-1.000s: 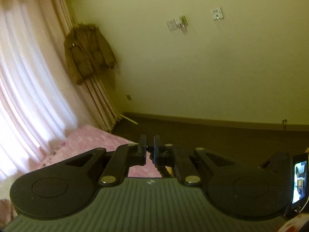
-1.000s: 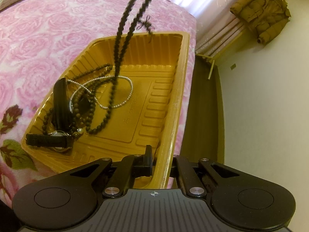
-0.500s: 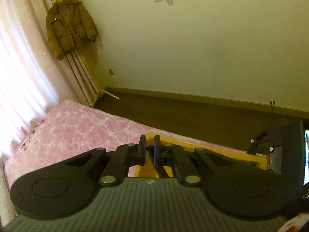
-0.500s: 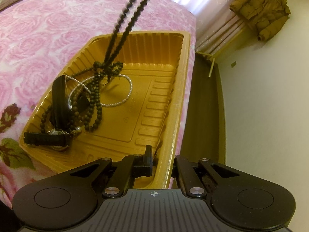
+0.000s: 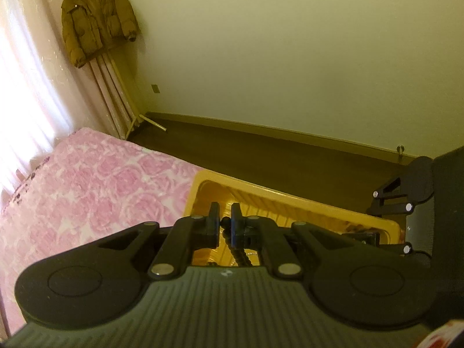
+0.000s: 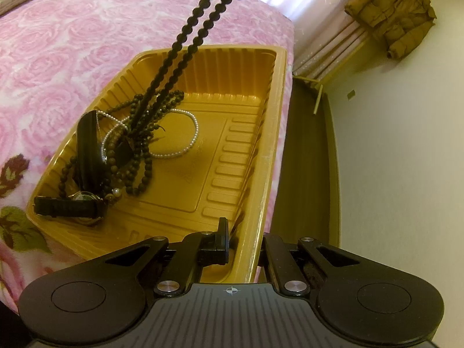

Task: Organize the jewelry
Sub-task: 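Lift the dark bead necklace high and lower it into the tray, release, then set the yellow tray down on the bed with the right gripper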

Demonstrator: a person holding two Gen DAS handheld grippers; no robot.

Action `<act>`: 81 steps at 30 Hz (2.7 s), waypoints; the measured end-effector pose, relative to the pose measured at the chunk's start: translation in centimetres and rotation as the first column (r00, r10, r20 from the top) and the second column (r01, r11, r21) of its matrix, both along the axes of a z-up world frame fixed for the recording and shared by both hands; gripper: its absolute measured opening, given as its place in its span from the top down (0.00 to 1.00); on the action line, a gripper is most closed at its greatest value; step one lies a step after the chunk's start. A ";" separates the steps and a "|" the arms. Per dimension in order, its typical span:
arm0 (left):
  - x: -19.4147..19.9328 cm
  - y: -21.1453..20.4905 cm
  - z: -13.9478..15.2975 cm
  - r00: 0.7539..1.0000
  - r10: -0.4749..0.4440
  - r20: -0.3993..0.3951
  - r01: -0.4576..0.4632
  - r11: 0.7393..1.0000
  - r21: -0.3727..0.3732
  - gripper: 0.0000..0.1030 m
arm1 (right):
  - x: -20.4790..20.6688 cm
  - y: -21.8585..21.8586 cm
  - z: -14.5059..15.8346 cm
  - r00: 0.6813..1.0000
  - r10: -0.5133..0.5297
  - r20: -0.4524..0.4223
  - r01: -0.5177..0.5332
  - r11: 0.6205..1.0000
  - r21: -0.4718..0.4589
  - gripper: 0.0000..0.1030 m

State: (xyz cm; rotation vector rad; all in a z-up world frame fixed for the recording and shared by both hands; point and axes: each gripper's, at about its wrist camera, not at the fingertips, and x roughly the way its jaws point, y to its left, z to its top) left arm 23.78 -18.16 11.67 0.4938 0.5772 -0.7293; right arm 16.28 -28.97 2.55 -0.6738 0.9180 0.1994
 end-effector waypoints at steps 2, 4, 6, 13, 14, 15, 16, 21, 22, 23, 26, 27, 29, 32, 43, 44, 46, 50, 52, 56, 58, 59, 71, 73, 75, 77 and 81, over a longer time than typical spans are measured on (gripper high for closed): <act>0.0 -0.1 -0.4 1.000 0.001 -0.009 -0.001 1.000 -0.001 0.94 | 0.0 0.0 0.0 1.000 0.000 0.000 0.000 1.000 0.000 0.95; 0.0 -0.1 -0.8 1.000 0.003 -0.019 -0.003 1.000 -0.001 0.94 | 0.0 0.0 0.0 1.000 0.000 -0.001 0.000 1.000 0.001 0.95; 0.0 -0.2 -1.2 1.000 0.005 -0.027 -0.005 1.000 -0.003 0.94 | 0.0 0.0 0.0 1.000 0.000 -0.001 0.000 1.000 0.001 0.95; 0.3 -0.2 -1.7 0.999 0.012 -0.046 -0.013 1.000 -0.004 0.93 | 0.1 -0.1 -0.2 1.000 -0.004 -0.002 0.004 1.000 0.002 0.95; 0.5 -0.2 -1.8 0.999 0.015 -0.050 -0.016 1.000 -0.005 0.91 | 0.0 -0.1 -0.1 1.000 -0.003 -0.002 0.003 1.000 0.003 0.95; 0.6 -0.2 -1.9 0.998 0.018 -0.058 -0.019 1.000 -0.008 0.81 | 0.0 -0.1 -0.1 1.000 -0.004 -0.003 0.004 1.000 0.004 0.95; 0.7 -0.2 -1.9 0.998 0.023 -0.063 -0.024 1.000 -0.010 0.76 | 0.0 -0.1 -0.2 1.000 -0.004 -0.003 0.004 1.000 0.004 0.95; 0.6 0.5 -1.7 0.998 0.046 -0.053 -0.048 0.998 -0.035 0.73 | 0.0 -0.2 -0.2 1.000 -0.006 -0.004 0.006 1.000 0.008 0.95; 0.6 0.8 -1.6 0.997 0.054 -0.054 -0.056 0.997 -0.044 0.73 | 0.0 -0.2 -0.2 1.000 -0.007 -0.005 0.007 1.000 0.010 0.95; 0.6 1.1 -1.6 0.997 0.061 -0.055 -0.064 0.997 -0.053 0.73 | 0.1 -0.3 -0.2 1.000 -0.008 -0.005 0.008 1.000 0.012 0.95; 0.4 2.8 -1.3 0.995 0.088 -0.055 -0.093 0.992 -0.087 0.72 | 0.2 -0.4 -0.2 1.000 -0.008 -0.006 0.008 1.000 0.022 0.95; 0.3 3.4 -1.3 0.994 0.099 -0.055 -0.104 0.990 -0.098 0.70 | 0.2 -0.6 -0.1 1.000 -0.009 -0.008 0.009 0.999 0.030 0.95; -0.2 5.0 -1.4 0.990 0.124 -0.059 -0.131 0.984 -0.121 0.67 | 0.4 -1.1 -0.2 1.000 -0.011 -0.013 0.012 0.999 0.050 0.95; -1.1 7.9 -1.8 0.980 0.180 -0.085 -0.192 0.967 -0.166 0.64 | 0.9 -2.3 -0.6 0.999 -0.030 -0.035 0.033 0.994 0.104 0.95; -7.5 18.0 -6.9 0.888 0.415 -0.198 -0.458 0.839 -0.293 0.61 | 2.9 -8.1 -3.5 0.988 -0.095 -0.120 0.136 0.904 0.405 0.95; -8.0 18.3 -7.1 0.883 0.423 -0.206 -0.468 0.830 -0.303 0.59 | 3.0 -8.8 -3.8 0.985 -0.111 -0.136 0.161 0.881 0.444 0.95; -9.2 18.8 -7.7 0.870 0.442 -0.219 -0.491 0.814 -0.310 0.56 | 3.1 -10.2 -4.4 0.976 -0.143 -0.167 0.210 0.828 0.520 0.95; -11.2 19.5 -8.5 0.841 0.493 -0.225 -0.541 0.780 -0.314 0.47 | 2.4 -12.2 -4.4 0.965 -0.174 -0.199 0.262 0.719 0.644 0.95; -12.0 19.8 -8.7 0.825 0.514 -0.232 -0.564 0.759 -0.324 0.39 | 1.9 -12.8 -4.3 0.963 -0.182 -0.197 0.268 0.676 0.687 0.94; -13.4 20.4 -9.3 0.803 0.546 -0.241 -0.596 0.733 -0.328 0.27 | 0.6 -14.5 -2.9 0.960 -0.241 -0.144 0.265 0.609 0.747 0.18; -14.2 20.7 -9.6 0.791 0.562 -0.240 -0.611 0.719 -0.331 0.20 | -0.2 -14.9 -1.9 0.956 -0.264 -0.132 0.267 0.585 0.766 0.18; -14.6 20.8 -9.7 0.785 0.572 -0.240 -0.619 0.711 -0.332 0.17 | -0.6 -14.9 -1.4 0.951 -0.285 -0.118 0.269 0.580 0.769 0.18; -19.3 21.2 -11.0 0.714 0.639 -0.285 -0.699 0.629 -0.341 0.01 | -8.8 -7.3 4.2 0.955 -0.290 0.059 0.159 0.672 0.723 0.17; -20.1 20.9 -10.9 0.712 0.643 -0.284 -0.701 0.627 -0.339 0.01 | -9.8 -5.6 3.9 0.963 -0.265 0.050 0.156 0.698 0.699 0.17; -21.0 20.3 -10.8 0.703 0.657 -0.272 -0.710 0.622 -0.330 0.01 | -10.6 -3.9 3.1 0.969 -0.242 0.045 0.153 0.737 0.659 0.17; -21.7 19.9 -10.9 0.684 0.673 -0.281 -0.729 0.612 -0.308 0.01 | -11.3 -2.4 2.3 0.976 -0.216 0.021 0.157 0.770 0.619 0.17; -22.9 19.0 -11.3 0.654 0.687 -0.317 -0.756 0.592 -0.278 0.01 | -12.3 -1.3 0.8 0.975 -0.216 -0.056 0.204 0.763 0.613 0.17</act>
